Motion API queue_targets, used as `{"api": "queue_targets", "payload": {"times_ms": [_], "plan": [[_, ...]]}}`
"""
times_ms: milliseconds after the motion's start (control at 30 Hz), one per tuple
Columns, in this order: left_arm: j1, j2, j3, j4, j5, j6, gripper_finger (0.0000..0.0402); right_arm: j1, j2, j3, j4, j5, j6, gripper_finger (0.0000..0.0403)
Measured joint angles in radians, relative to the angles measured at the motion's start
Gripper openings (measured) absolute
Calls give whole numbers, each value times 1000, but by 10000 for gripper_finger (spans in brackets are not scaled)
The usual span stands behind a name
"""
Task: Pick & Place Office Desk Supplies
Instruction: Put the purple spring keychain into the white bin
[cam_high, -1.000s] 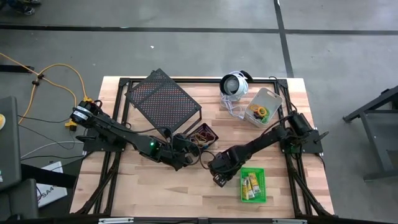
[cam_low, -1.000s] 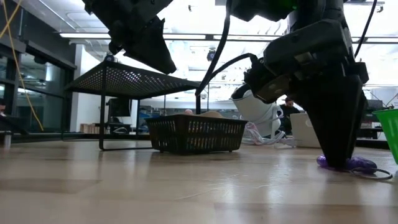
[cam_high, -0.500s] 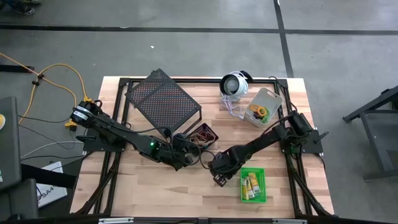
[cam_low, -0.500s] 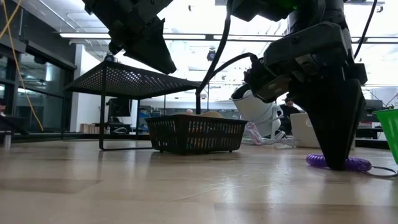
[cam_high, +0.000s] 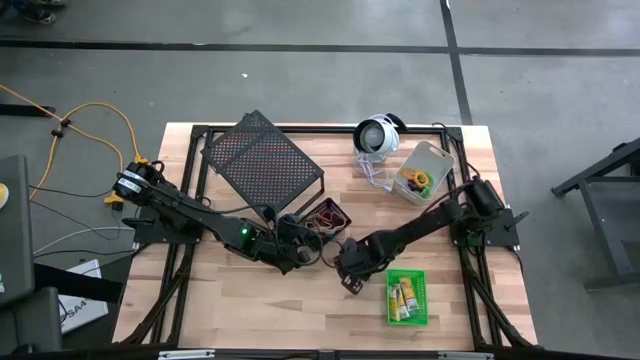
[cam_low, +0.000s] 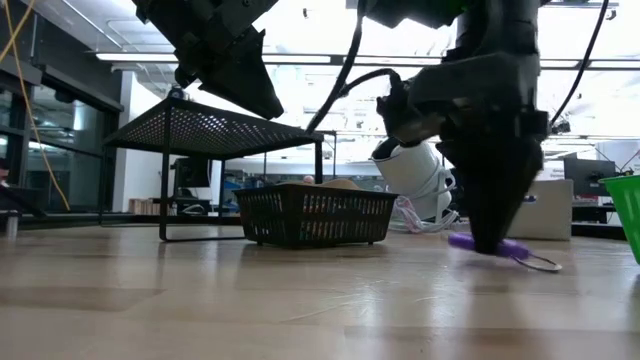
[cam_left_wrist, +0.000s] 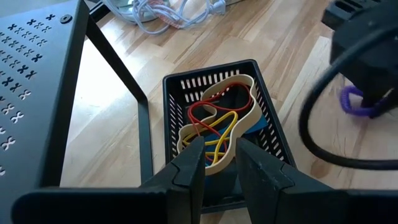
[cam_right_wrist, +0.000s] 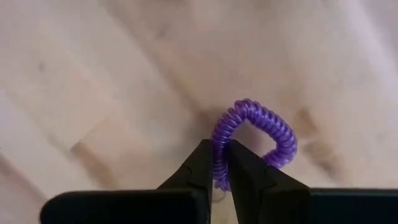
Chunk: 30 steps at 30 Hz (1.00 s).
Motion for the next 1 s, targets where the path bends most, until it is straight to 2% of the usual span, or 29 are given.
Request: {"api": "queue_targets", "payload": {"times_ms": [367,667,1000], "plan": [[0,0,-1,9,0,0,84,10,-135,0,-101,74,-18,26],[0,0,-1,24,0,0,84,8,-177,-1,-188,61,-24,26],[0,0,-1,45,0,0,84,-119,-385,0,-348,96,-143,26]]}}
